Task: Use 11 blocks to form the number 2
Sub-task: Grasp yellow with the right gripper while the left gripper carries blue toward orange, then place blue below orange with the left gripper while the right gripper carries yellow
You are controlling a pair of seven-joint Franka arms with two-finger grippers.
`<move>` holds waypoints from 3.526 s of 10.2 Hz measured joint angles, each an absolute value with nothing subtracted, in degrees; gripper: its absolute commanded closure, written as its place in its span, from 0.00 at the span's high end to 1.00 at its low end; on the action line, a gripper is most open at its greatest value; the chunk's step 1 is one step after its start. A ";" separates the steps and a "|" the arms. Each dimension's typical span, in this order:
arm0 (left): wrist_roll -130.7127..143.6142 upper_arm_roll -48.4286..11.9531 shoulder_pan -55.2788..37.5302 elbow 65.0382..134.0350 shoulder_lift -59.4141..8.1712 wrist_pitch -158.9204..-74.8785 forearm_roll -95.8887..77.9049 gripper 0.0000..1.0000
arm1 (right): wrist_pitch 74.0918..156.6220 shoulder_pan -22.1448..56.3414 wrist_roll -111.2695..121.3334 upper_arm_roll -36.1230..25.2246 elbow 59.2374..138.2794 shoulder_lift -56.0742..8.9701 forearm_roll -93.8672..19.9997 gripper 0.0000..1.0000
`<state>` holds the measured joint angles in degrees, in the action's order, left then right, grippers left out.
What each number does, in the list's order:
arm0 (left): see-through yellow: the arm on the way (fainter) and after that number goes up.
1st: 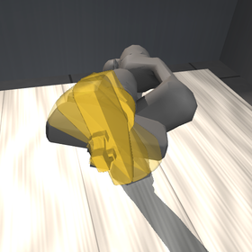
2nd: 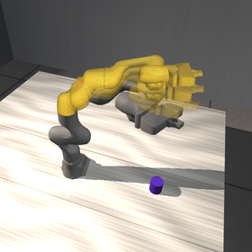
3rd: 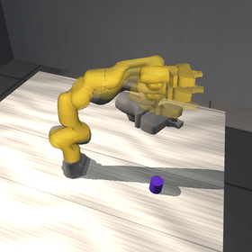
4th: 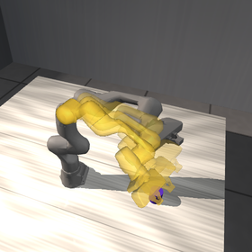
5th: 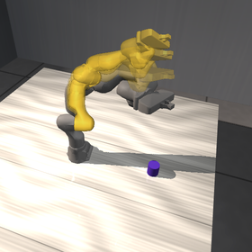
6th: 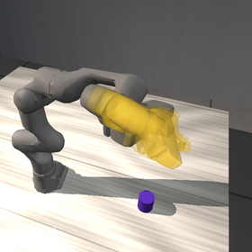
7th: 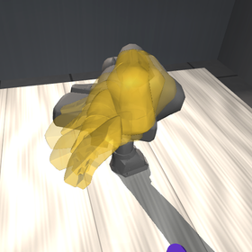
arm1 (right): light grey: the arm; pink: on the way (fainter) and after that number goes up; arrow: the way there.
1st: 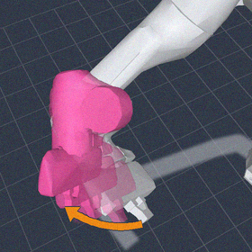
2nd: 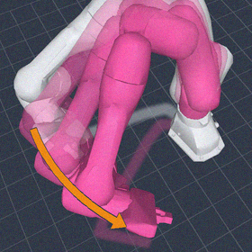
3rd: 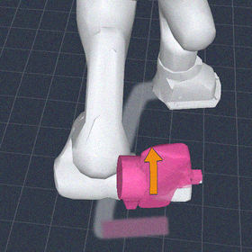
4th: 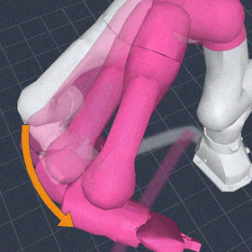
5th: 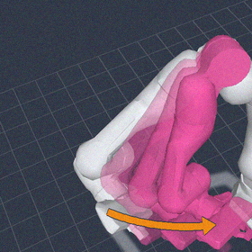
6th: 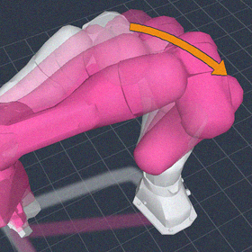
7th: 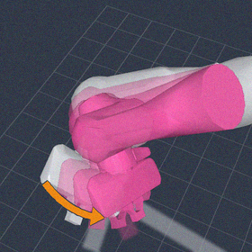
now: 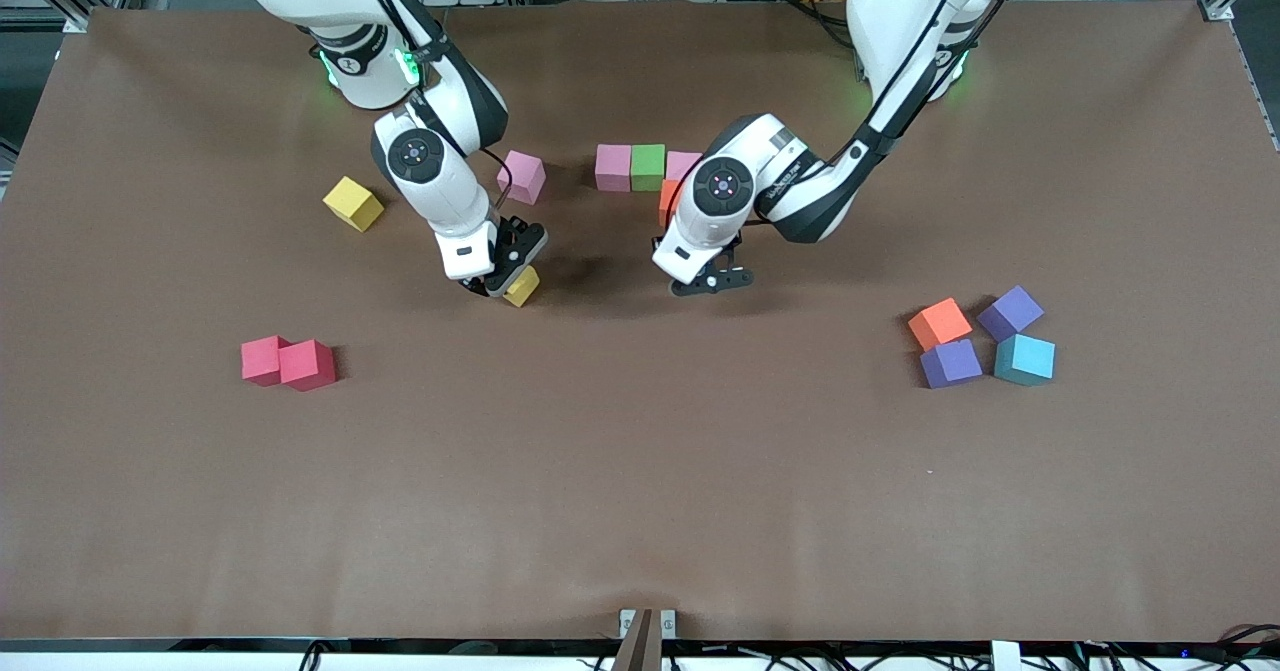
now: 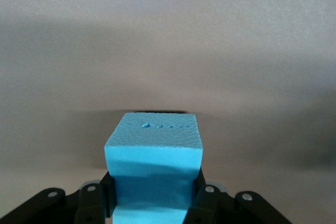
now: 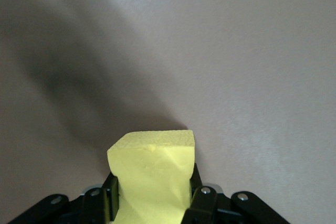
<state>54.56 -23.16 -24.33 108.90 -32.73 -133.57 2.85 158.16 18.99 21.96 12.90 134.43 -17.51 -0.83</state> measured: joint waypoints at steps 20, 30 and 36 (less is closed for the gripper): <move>54.61 -24.68 -27.37 110.36 -33.26 -133.72 8.95 0.07 | 145.02 17.91 -8.99 11.97 133.10 -8.79 -0.92 0.22; 54.61 -24.70 -27.68 110.37 -33.26 -133.75 9.29 1.00 | 145.00 18.42 -12.96 12.35 132.27 -8.79 -0.92 0.22; 55.24 -24.57 -27.06 110.21 -33.15 -134.15 9.29 1.00 | 144.98 19.27 -13.09 12.38 131.89 -8.79 -0.92 0.22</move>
<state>55.24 -24.57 -27.06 110.21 -33.15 -134.15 9.29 144.98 19.27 -13.09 12.38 131.89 -8.79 -0.92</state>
